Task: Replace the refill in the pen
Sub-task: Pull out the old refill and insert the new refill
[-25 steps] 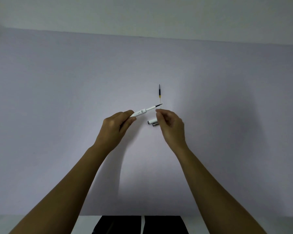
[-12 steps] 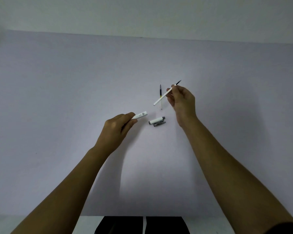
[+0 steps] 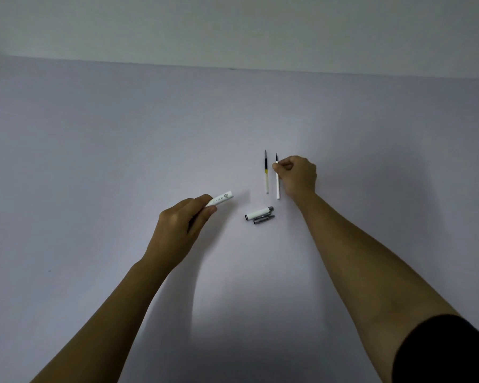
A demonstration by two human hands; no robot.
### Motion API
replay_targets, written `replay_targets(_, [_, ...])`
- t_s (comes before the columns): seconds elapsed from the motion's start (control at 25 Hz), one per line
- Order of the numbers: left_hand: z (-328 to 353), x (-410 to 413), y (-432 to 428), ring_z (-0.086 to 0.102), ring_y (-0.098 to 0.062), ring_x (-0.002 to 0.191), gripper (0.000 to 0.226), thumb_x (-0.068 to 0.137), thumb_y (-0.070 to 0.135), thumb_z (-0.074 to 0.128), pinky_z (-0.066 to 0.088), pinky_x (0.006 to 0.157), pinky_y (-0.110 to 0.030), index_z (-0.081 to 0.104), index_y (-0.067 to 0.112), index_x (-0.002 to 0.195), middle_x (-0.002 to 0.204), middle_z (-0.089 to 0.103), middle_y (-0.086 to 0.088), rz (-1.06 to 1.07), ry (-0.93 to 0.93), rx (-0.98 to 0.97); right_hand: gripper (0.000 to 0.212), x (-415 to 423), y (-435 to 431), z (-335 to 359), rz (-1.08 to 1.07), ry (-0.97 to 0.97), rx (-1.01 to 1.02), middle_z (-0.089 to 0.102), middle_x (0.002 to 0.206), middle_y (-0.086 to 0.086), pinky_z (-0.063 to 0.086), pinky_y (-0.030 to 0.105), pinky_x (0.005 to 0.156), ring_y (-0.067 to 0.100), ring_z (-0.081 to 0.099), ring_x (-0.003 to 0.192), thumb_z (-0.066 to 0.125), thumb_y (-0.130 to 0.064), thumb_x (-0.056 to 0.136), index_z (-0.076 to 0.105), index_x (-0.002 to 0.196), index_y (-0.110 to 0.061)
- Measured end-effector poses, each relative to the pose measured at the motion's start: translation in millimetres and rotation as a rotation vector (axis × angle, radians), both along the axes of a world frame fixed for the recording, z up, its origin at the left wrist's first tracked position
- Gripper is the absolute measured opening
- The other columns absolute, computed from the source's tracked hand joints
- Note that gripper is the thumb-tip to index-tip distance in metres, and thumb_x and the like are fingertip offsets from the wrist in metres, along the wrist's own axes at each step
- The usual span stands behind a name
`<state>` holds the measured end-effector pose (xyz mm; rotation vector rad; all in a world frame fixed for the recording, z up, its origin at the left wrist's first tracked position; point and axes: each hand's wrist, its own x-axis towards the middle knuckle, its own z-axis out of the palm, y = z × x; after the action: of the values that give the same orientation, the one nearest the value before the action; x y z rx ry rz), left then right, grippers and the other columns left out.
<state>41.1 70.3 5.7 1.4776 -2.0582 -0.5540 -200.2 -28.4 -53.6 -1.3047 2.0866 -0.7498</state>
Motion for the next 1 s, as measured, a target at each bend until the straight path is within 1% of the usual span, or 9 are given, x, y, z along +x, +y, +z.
replay_targets(0.16, [-4.0,-2.6,-1.5,0.032,-0.011,0.058,0.016,0.089,0.017,0.054,0.028,0.053,-0.017,0.064,0.006,0.095,0.059,0.042,0.003,0.005,0.005,0.023,0.023,-1.5,-8.2,-3.6,-0.016,-0.018,-0.019,0.073,0.093,0.016,0.051,0.032,0.078,0.028,0.067,0.087,0.069,-0.022,0.082,0.069,0.093,-0.002])
replay_targets(0.32, [-4.8,-6.3,-4.2,0.036,-0.015,0.059,0.017,0.090,0.019,0.053,0.029,0.053,-0.018,0.063,0.007,0.095,0.059,0.043,0.001,0.003,0.017,0.041,0.026,-2.7,-9.1,-2.0,-0.004,-0.001,-0.021,0.072,0.095,0.016,0.050,0.032,0.078,0.027,0.066,0.088,0.067,-0.024,0.084,0.067,0.095,-0.001])
replay_targets(0.48, [-2.7,-8.1,-8.9,0.036,-0.014,0.059,0.017,0.089,0.018,0.054,0.028,0.053,-0.017,0.064,0.006,0.096,0.060,0.043,0.002,0.004,0.034,0.025,0.025,0.0,-10.9,3.7,0.020,0.028,-0.038,0.072,0.095,0.016,0.045,0.025,0.074,0.027,0.066,0.088,0.065,-0.024,0.086,0.067,0.096,-0.001])
replay_targets(0.56, [-2.4,-7.4,-10.1,0.035,-0.013,0.058,0.017,0.089,0.017,0.054,0.028,0.052,-0.017,0.064,0.006,0.097,0.060,0.043,0.002,0.004,0.036,0.016,0.024,2.5,-12.5,7.7,0.046,0.076,-0.061,0.072,0.094,0.016,0.045,0.024,0.074,0.028,0.066,0.088,0.061,-0.023,0.089,0.066,0.097,-0.001])
replay_targets(0.64, [-2.9,-5.6,-10.1,0.034,-0.012,0.057,0.017,0.089,0.017,0.054,0.027,0.052,-0.016,0.064,0.006,0.096,0.060,0.042,0.003,0.007,0.040,0.010,0.022,6.9,-13.9,11.7,0.123,0.149,-0.068,0.072,0.091,0.017,0.049,0.030,0.076,0.030,0.066,0.087,0.057,-0.021,0.091,0.065,0.095,0.000])
replay_targets(0.72, [-3.9,-4.2,-9.6,0.034,-0.013,0.057,0.018,0.089,0.018,0.054,0.027,0.052,-0.018,0.064,0.006,0.096,0.059,0.042,0.002,0.012,0.041,0.015,0.019,12.3,-14.4,14.4,0.223,0.222,-0.058,0.072,0.090,0.017,0.049,0.032,0.076,0.032,0.066,0.086,0.059,-0.019,0.089,0.063,0.094,-0.001])
replay_targets(0.8, [-4.3,-3.5,-8.6,0.035,-0.014,0.057,0.019,0.089,0.018,0.054,0.028,0.051,-0.019,0.065,0.005,0.097,0.059,0.043,0.002,0.016,0.043,0.016,0.020,18.5,-14.2,15.2,0.296,0.300,-0.010,0.071,0.095,0.018,0.049,0.032,0.077,0.034,0.065,0.090,0.061,-0.017,0.087,0.059,0.099,-0.001])
replay_targets(0.88, [-3.8,-2.9,-7.6,0.035,-0.013,0.057,0.019,0.089,0.018,0.055,0.028,0.051,-0.019,0.065,0.005,0.097,0.060,0.044,0.002,0.017,0.049,0.015,0.024,23.8,-13.6,15.1,0.314,0.359,0.049,0.069,0.100,0.020,0.050,0.034,0.077,0.035,0.064,0.095,0.063,-0.015,0.086,0.056,0.105,-0.001])
replay_targets(1.0, [-3.0,0.2,-6.2,0.036,-0.013,0.054,0.019,0.089,0.018,0.054,0.029,0.051,-0.019,0.065,0.005,0.097,0.060,0.045,0.001,0.024,0.044,0.016,0.026,32.5,-13.6,14.8,0.330,0.395,0.100,0.067,0.106,0.021,0.050,0.037,0.083,0.035,0.063,0.100,0.060,-0.011,0.088,0.056,0.110,0.000])
